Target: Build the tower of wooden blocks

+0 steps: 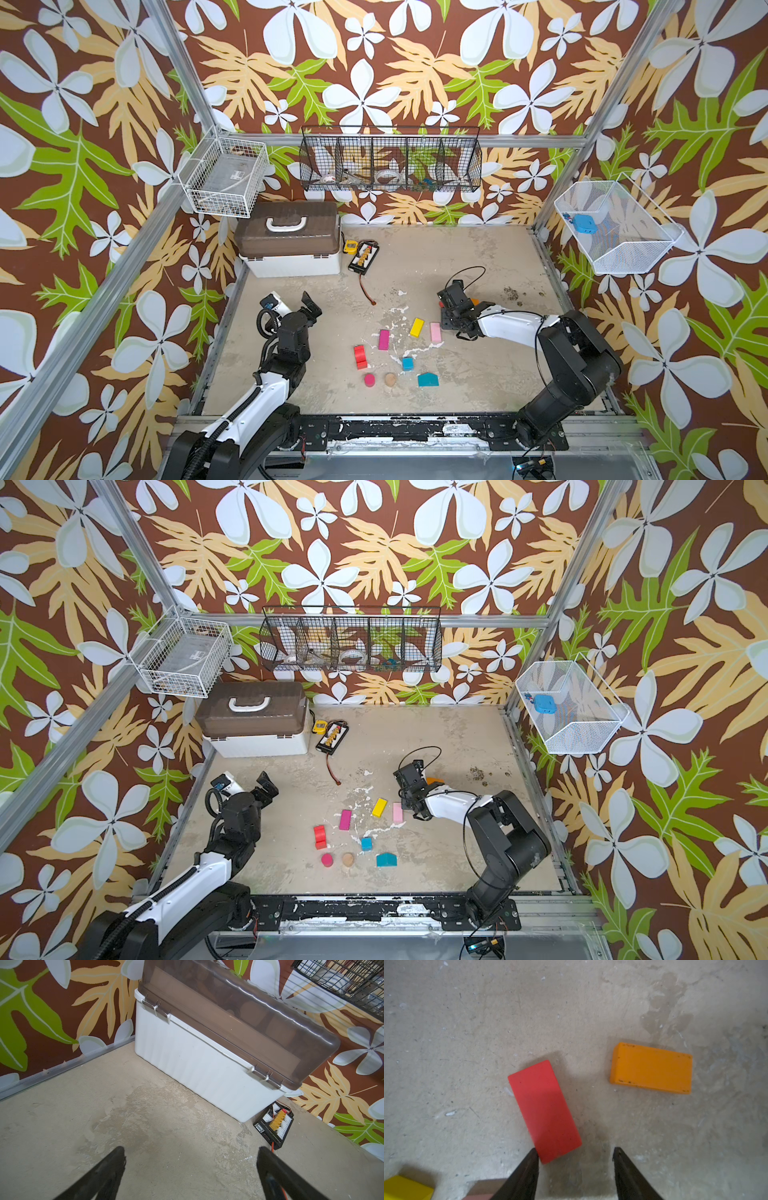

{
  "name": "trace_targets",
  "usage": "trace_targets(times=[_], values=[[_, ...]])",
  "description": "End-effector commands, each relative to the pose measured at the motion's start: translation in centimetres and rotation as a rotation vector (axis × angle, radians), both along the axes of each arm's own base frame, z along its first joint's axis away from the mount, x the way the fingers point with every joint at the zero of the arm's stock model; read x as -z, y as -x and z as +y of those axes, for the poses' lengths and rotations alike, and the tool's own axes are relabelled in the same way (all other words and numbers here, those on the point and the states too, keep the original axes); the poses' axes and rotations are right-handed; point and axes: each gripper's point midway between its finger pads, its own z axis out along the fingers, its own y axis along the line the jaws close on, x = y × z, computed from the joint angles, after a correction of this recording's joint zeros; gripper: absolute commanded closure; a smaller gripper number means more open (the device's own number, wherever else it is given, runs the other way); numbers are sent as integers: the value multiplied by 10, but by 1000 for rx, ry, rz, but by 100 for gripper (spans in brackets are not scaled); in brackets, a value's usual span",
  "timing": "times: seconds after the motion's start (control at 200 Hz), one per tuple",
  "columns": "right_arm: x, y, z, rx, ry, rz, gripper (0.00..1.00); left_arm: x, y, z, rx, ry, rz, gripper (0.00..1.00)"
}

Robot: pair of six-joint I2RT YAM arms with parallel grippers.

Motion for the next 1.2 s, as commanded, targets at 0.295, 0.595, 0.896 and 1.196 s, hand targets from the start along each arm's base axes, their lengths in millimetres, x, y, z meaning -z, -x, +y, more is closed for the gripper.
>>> trace_targets(times=[0.295, 0.595, 0.896, 1.196], values=[[0, -3, -29, 104, -27, -26, 42, -5, -1, -1, 4, -2, -24, 0], [-17, 2, -16, 92, -159, -79, 22, -6, -2, -1, 7, -1, -27, 0], [-20, -11, -13, 199, -132, -86, 0, -6, -2, -2, 10, 2, -29, 0], [0, -30, -9, 264, -63, -43, 0, -6, -3, -2, 13, 1, -29, 0]])
